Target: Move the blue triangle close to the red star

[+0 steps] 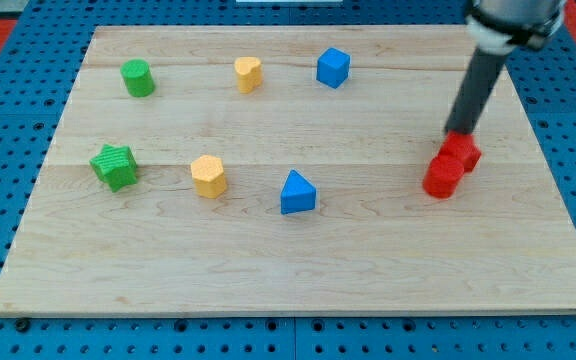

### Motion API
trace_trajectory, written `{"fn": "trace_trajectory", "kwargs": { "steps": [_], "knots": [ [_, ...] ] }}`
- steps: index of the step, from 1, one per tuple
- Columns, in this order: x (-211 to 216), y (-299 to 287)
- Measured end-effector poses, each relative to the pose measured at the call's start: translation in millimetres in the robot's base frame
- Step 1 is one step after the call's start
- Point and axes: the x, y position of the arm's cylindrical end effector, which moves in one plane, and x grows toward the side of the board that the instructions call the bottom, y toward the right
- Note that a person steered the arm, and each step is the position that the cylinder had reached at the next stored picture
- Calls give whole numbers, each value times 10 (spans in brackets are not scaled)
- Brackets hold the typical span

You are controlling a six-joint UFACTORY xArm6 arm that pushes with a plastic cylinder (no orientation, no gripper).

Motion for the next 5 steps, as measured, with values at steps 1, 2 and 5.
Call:
{"fn": "trace_trajectory", "kwargs": {
  "steps": [1, 2, 5],
  "knots": [
    [381, -99],
    [472, -154],
    [-18, -1345]
  ]
}}
